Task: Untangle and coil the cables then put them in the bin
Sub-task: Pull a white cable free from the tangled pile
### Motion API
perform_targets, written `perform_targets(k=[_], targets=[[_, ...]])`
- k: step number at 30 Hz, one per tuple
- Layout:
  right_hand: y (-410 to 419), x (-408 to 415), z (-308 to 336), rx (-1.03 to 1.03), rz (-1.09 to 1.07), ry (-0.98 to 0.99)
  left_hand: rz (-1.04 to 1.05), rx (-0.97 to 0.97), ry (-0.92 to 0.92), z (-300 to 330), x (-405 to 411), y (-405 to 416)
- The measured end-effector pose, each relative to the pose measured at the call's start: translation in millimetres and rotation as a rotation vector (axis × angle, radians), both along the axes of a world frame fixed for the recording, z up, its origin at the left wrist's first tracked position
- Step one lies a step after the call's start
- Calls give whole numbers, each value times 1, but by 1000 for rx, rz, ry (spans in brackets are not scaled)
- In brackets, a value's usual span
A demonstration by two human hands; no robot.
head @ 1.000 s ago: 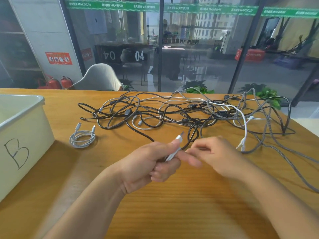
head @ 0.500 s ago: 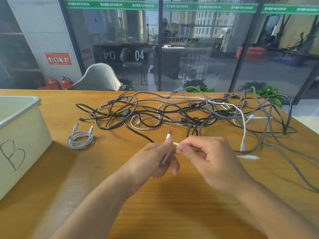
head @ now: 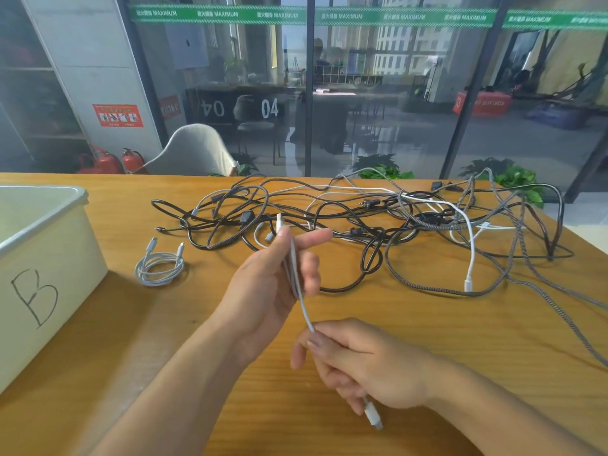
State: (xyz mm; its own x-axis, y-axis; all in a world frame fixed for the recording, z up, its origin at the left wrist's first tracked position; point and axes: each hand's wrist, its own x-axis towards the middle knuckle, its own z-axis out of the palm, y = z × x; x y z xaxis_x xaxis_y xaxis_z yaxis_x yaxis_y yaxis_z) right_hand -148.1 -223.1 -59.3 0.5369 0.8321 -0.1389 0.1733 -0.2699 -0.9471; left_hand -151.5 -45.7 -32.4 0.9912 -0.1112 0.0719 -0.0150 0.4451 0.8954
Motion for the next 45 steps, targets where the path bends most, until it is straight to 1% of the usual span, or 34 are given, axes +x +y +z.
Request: perform_targets(k=[2,5,7,8,10,12,15,17,18,19,21,23,26,30,36,38,41,43,45], targets=[[-3,5,0,-46,-2,-32,-17,4,3,3,-2,0],[-15,19,4,-117,-40,-144,-57,16,5,8,-5,1],[-26,29,7,-156,-127,-216,-89,36,1,11,-6,4],[-31,33,8,-134,-194,-220,-104,46,-4,12,-7,6],[-37,40,9,11,-305,-116,-131,67,-18,13,-8,8],[-39,44,11,217,-374,89,-150,85,-26,15,-10,7],[-36,43,12,518,-413,403,-171,99,-19,15,-11,4],[-30,40,11,661,-429,495,-195,111,-20,13,-11,2],[-25,37,10,700,-450,486,-212,120,-23,11,-11,1],[-20,34,8,706,-485,425,-230,131,-28,10,-10,0],[-10,28,7,633,-572,191,-273,159,-34,6,-9,-2],[-4,24,4,552,-606,-29,-313,187,-39,3,-8,-5],[2,18,0,520,-574,-152,-351,214,-39,0,-8,-8],[5,14,0,494,-569,-197,-301,255,-27,1,-10,-12],[9,8,3,482,-668,-278,-135,346,-76,3,-10,-21],[10,7,3,489,-695,-299,-47,345,-62,3,-10,-23],[12,6,1,479,-721,-305,138,337,-45,0,-6,-21],[13,5,-1,461,-720,-305,193,324,-35,-2,-5,-19],[14,6,-2,445,-725,-304,205,302,-30,-6,-5,-20]])
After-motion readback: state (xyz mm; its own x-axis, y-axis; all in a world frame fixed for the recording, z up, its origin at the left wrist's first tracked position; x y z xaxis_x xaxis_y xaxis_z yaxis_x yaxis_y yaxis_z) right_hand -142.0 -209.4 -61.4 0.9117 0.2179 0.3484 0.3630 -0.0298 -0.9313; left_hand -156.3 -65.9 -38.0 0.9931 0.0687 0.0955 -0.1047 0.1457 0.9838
